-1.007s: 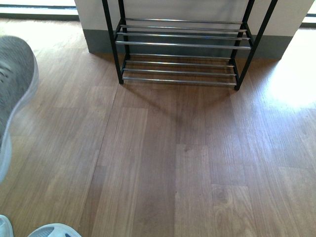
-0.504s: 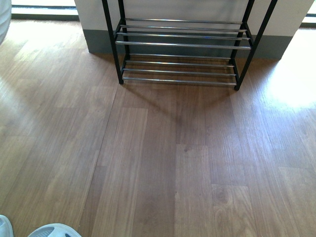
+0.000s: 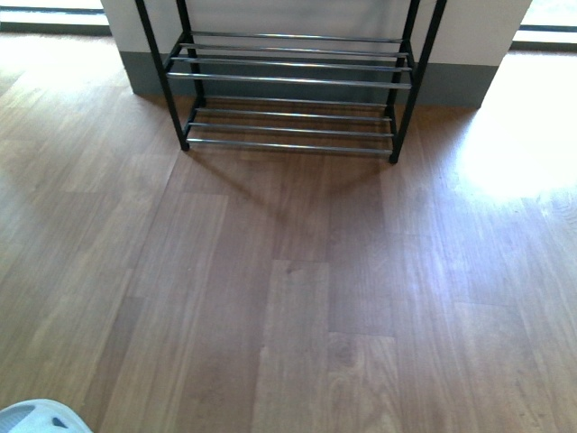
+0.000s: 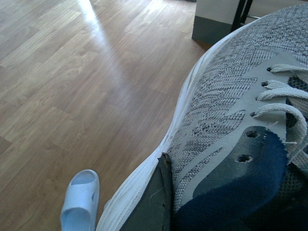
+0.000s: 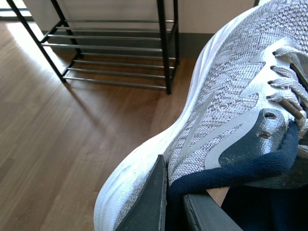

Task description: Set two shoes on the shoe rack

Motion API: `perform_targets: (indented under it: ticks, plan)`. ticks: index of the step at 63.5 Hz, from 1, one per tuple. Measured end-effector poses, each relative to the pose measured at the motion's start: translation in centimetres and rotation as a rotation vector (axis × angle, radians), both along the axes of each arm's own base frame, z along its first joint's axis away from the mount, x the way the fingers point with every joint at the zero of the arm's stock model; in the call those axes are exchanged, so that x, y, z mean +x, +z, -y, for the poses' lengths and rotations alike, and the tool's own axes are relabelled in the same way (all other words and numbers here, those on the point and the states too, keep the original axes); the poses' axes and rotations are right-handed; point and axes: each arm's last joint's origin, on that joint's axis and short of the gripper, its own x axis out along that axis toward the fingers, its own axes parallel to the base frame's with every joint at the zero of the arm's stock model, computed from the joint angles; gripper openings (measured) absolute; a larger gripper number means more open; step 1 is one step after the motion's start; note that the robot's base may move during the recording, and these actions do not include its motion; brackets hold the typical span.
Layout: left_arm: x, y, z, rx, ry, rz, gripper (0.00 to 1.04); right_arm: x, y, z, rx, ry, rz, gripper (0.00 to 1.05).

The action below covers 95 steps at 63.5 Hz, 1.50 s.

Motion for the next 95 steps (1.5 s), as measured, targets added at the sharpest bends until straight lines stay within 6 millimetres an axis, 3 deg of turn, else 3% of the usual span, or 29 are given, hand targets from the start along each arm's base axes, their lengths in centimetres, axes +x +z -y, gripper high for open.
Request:
perform_targets:
  ticks: [95]
  plan:
    - [0.00, -0.01, 0.03, 0.000, -0.004, -0.001, 0.02, 0.00, -0.03, -0.01, 0.002, -0.002, -0.002, 0.01]
